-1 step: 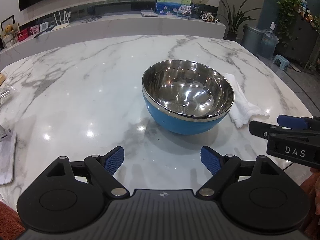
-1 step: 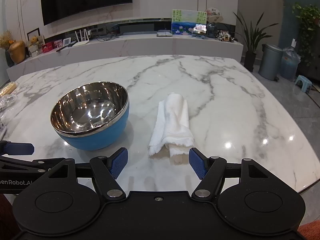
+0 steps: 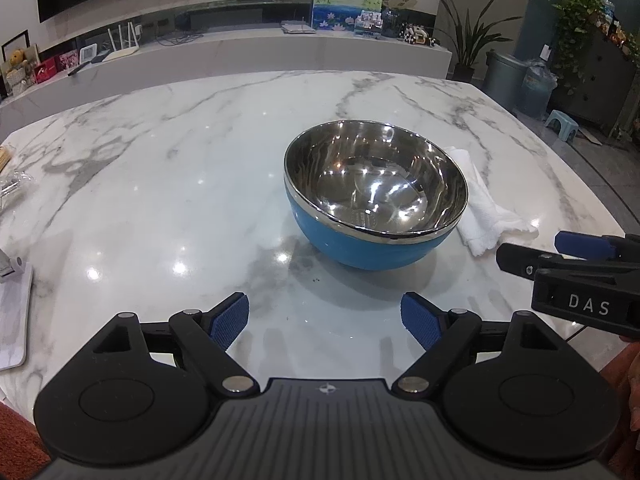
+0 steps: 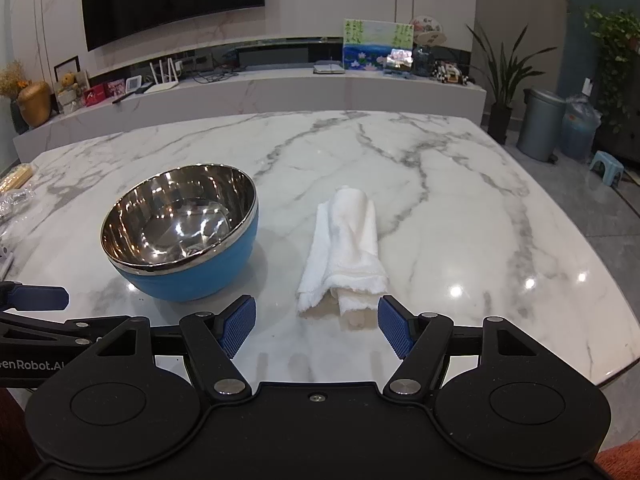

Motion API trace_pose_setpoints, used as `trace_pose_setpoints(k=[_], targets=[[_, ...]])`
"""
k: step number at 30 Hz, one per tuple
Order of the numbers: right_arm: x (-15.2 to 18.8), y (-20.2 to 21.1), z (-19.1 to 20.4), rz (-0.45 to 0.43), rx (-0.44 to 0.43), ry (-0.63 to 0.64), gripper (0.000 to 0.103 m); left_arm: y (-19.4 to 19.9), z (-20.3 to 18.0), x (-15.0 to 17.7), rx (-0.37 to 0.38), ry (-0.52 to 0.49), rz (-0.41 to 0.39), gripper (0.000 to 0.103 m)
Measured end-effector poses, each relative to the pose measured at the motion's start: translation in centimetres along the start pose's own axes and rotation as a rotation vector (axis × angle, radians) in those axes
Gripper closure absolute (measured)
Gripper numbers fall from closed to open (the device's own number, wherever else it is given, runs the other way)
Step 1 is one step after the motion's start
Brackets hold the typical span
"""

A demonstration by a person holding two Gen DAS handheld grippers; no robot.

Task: Clean bowl

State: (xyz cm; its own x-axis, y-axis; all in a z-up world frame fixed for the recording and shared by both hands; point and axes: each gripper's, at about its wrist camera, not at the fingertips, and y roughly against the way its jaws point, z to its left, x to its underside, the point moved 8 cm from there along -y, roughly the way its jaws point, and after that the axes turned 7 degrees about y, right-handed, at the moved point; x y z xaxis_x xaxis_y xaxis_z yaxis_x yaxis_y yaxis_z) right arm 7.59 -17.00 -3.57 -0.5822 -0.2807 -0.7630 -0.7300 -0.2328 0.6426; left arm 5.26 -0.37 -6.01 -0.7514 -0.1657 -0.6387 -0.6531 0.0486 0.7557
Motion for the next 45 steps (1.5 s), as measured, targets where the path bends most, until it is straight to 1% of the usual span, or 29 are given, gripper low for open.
trace_pose_setpoints(k=[5, 6, 9, 12, 16, 19, 21, 24, 29, 33, 37, 45], targets=[[0.3, 0.0, 0.1, 0.023, -0.007, -0.005, 0.034, 0.0, 0.0, -0.1, 0.004, 0.012, 0.006, 0.021], [0.4, 0.0, 0.1, 0.027, -0.009, -0.006, 0.032, 0.0, 0.0, -0.2, 0.004, 0.014, 0.007, 0.021], [0.5, 0.0, 0.1, 0.040, -0.012, -0.009, 0.031, 0.1, 0.2, -0.1, 0.023, 0.021, 0.003, 0.021], [0.3, -0.1, -0.2, 0.029, -0.007, -0.022, 0.031, -0.1, 0.1, 0.1, 0.021, 0.028, 0.001, 0.021], [0.0, 0.2, -0.7, 0.005, -0.011, -0.067, 0.031, -0.1, 0.0, 0.2, 0.037, 0.035, 0.003, 0.022], [-0.1, 0.0, -0.9, 0.006, 0.001, -0.086, 0.031, -0.1, -0.1, 0.2, 0.037, 0.036, 0.003, 0.022], [-0.1, -0.1, -0.9, 0.007, 0.015, -0.080, 0.031, -0.3, -0.1, 0.2, 0.036, 0.035, 0.010, 0.022], [-0.2, 0.2, -0.7, -0.016, 0.012, -0.057, 0.031, -0.3, -0.1, 0.3, 0.041, 0.040, 0.022, 0.022], [-0.2, 0.2, -0.6, -0.011, 0.052, -0.027, 0.032, -0.3, 0.0, 0.2, 0.043, 0.047, 0.018, 0.022], [-0.1, 0.1, -0.6, -0.011, 0.020, -0.044, 0.032, -0.3, 0.0, 0.3, 0.038, 0.050, 0.017, 0.022], [0.0, 0.1, -0.8, -0.011, 0.036, -0.050, 0.032, -0.2, 0.1, 0.2, 0.030, 0.048, 0.014, 0.022], [0.1, 0.0, -0.5, 0.006, 0.014, -0.051, 0.032, -0.1, 0.4, 0.0, 0.016, 0.052, 0.004, 0.022]])
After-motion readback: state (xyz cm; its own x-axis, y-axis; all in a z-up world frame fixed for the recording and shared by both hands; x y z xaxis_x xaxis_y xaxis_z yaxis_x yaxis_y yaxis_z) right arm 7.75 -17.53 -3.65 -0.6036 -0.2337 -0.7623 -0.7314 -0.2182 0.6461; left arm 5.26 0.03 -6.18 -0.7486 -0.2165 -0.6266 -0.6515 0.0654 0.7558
